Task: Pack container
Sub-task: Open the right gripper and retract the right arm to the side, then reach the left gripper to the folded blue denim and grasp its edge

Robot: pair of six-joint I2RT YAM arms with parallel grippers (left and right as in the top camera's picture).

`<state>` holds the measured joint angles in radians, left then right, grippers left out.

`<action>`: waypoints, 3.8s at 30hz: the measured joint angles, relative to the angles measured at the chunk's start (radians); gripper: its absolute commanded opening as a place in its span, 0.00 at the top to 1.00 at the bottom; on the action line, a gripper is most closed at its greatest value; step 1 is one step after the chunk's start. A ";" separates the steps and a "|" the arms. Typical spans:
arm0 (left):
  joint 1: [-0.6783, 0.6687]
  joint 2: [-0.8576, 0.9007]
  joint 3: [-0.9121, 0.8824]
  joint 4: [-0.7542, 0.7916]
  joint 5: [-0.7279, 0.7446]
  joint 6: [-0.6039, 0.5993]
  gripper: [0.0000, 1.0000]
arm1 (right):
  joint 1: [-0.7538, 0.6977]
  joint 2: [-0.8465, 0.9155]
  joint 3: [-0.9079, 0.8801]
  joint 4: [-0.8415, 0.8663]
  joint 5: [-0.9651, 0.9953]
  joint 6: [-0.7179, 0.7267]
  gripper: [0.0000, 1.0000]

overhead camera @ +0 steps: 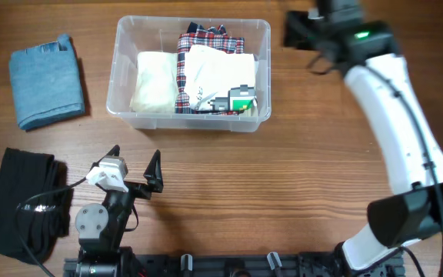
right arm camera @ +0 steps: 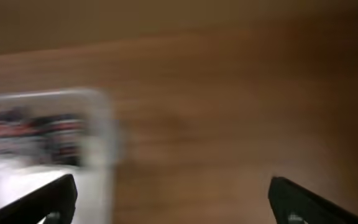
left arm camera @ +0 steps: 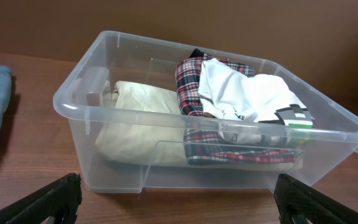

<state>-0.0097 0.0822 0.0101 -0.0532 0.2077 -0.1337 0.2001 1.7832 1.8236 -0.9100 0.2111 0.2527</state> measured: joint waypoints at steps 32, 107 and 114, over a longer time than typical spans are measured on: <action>0.000 0.011 0.072 -0.054 0.018 -0.003 0.00 | -0.318 0.000 -0.023 -0.063 0.011 0.003 0.00; 0.768 2.170 1.633 -0.532 0.296 0.298 0.01 | -0.318 0.000 -0.030 -0.063 0.011 0.004 0.00; 0.723 2.172 1.635 -0.557 0.351 0.298 0.04 | -0.318 0.000 -0.030 -0.063 0.011 0.003 0.00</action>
<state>0.7128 2.2539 1.6451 -0.6098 0.5591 0.1642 -0.1177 1.7832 1.7935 -0.9730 0.2226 0.2562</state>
